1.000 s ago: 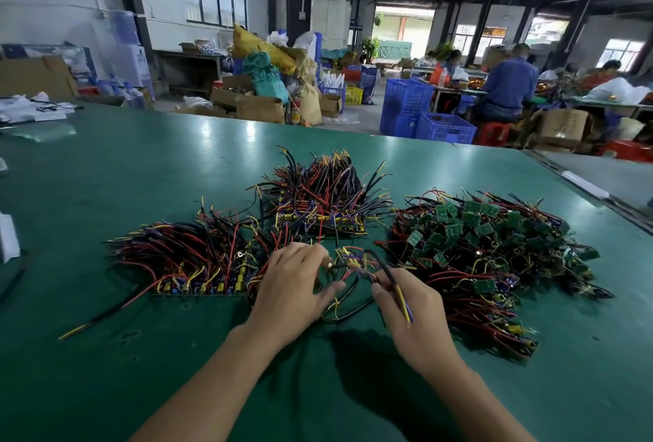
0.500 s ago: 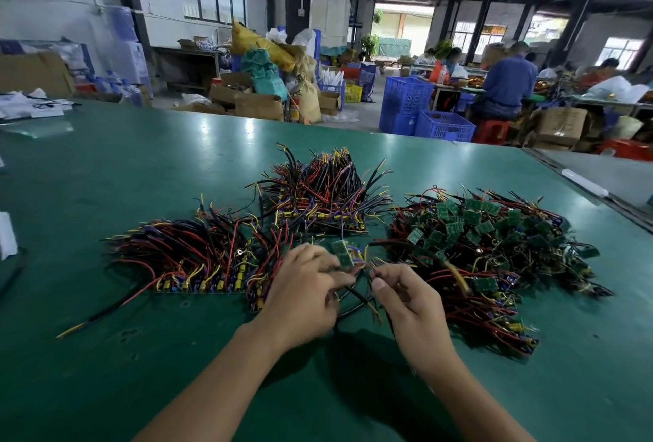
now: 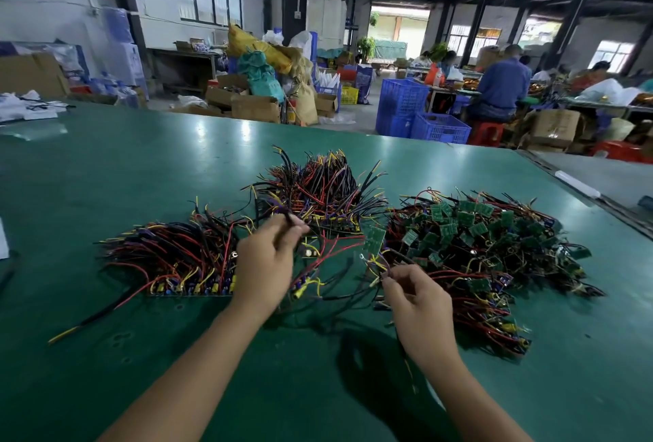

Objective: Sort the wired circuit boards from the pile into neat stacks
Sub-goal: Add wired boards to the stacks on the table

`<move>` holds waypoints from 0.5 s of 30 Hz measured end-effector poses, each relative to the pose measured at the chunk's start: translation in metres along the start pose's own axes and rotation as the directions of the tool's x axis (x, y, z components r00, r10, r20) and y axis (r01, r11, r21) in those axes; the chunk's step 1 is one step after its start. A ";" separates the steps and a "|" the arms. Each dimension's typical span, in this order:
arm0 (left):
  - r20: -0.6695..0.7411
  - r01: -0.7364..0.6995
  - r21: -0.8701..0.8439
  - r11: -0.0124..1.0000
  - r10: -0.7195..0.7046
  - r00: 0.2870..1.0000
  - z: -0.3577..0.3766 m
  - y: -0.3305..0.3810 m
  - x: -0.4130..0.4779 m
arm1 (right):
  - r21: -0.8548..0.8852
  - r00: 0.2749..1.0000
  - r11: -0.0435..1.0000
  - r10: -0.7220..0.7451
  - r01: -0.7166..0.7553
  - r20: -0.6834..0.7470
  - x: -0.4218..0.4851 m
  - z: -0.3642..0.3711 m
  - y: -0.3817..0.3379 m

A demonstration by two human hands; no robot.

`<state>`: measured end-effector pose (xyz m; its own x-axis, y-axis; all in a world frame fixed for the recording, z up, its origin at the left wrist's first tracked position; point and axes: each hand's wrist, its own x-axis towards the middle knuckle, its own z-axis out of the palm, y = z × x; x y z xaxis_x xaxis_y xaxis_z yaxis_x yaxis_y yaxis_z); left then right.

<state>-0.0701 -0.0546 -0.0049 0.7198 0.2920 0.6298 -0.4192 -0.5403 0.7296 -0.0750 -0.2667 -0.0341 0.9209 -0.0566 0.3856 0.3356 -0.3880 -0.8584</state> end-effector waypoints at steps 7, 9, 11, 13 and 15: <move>-0.180 0.221 -0.416 0.882 -0.318 0.931 -0.038 0.005 0.048 | 0.219 0.987 0.973 0.044 -0.078 0.157 -0.005 -0.001 -0.010; -0.192 0.200 -0.435 0.878 -0.308 0.932 -0.046 0.015 0.059 | 0.257 0.944 0.959 0.032 -0.122 0.330 -0.011 0.006 -0.015; -0.173 0.166 -0.398 0.902 -0.252 0.952 -0.046 0.027 0.068 | 0.187 0.900 0.981 -0.040 -0.046 0.433 -0.019 0.015 -0.017; -0.107 0.111 -0.333 0.936 -0.155 0.982 -0.039 0.042 0.073 | 0.011 0.842 0.983 -0.164 0.185 0.514 -0.026 0.023 -0.018; -0.015 0.039 -0.258 0.965 -0.044 0.999 -0.025 0.059 0.076 | -0.112 0.754 0.919 -0.235 0.377 0.613 -0.032 0.030 -0.020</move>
<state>-0.0540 -0.0441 0.0929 0.7291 0.3278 0.6007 -0.5192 -0.3068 0.7977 -0.1047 -0.2295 -0.0394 0.7372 0.6125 0.2854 0.6339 -0.4807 -0.6059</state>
